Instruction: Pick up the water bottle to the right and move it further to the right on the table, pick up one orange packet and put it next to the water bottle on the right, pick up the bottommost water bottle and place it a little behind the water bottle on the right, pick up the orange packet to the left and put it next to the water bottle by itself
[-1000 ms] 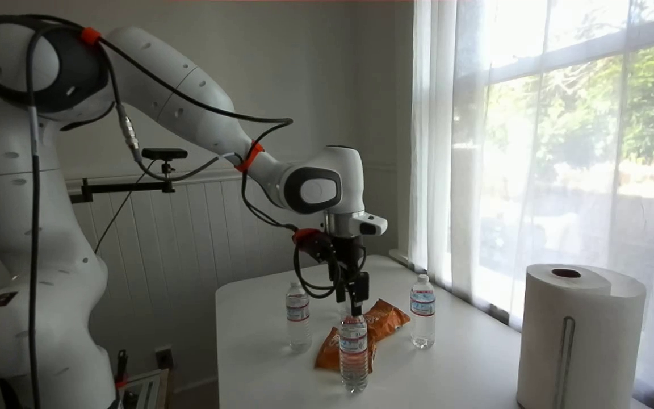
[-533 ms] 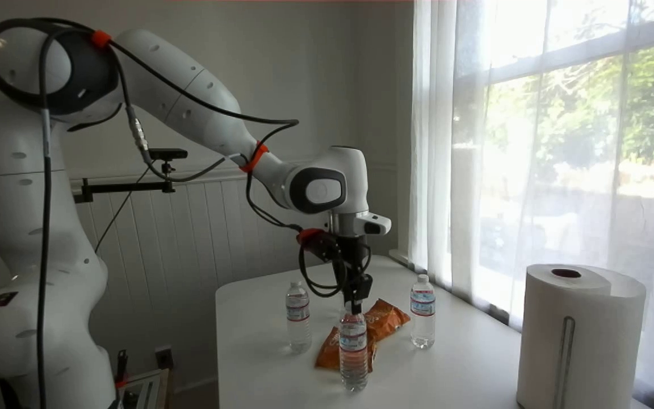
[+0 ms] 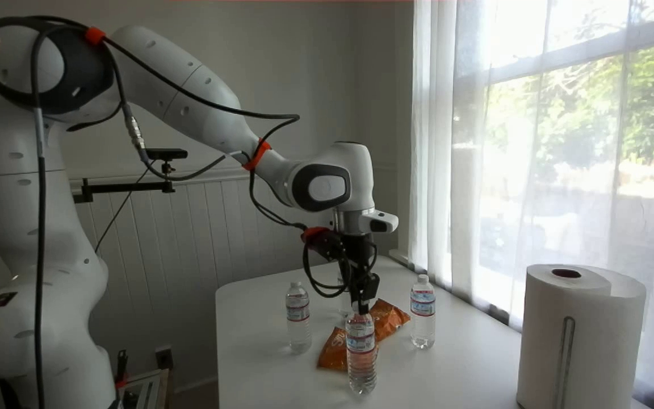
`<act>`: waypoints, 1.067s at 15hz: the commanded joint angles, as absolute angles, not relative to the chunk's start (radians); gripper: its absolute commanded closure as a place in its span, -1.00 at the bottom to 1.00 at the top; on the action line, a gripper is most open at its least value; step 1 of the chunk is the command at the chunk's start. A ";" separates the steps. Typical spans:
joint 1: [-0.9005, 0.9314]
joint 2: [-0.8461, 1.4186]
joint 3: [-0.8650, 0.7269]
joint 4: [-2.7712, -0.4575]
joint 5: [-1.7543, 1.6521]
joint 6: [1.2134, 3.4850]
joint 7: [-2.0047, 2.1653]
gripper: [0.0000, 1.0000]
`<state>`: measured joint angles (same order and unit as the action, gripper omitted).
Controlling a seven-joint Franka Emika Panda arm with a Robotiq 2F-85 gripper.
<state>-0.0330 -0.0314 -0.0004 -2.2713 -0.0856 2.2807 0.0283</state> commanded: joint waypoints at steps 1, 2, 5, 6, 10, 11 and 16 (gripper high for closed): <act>-0.062 -0.123 -0.041 -2.261 -0.118 2.250 0.028 0.84; -0.071 -0.138 -0.053 -2.257 -0.122 2.251 0.030 0.84; -0.097 -0.176 -0.081 -2.241 -0.107 2.236 0.030 0.84; -0.086 -0.125 -0.073 -2.245 -0.097 2.263 0.027 0.37; -0.097 -0.152 -0.083 -2.244 -0.097 2.256 0.027 0.37; -0.097 -0.151 -0.083 -2.245 -0.097 2.256 0.027 0.37; -0.132 -0.066 -0.123 -2.156 -0.098 2.252 0.029 0.84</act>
<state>-0.1065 -0.1164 -0.0974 -2.2346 -0.0967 2.2619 0.0356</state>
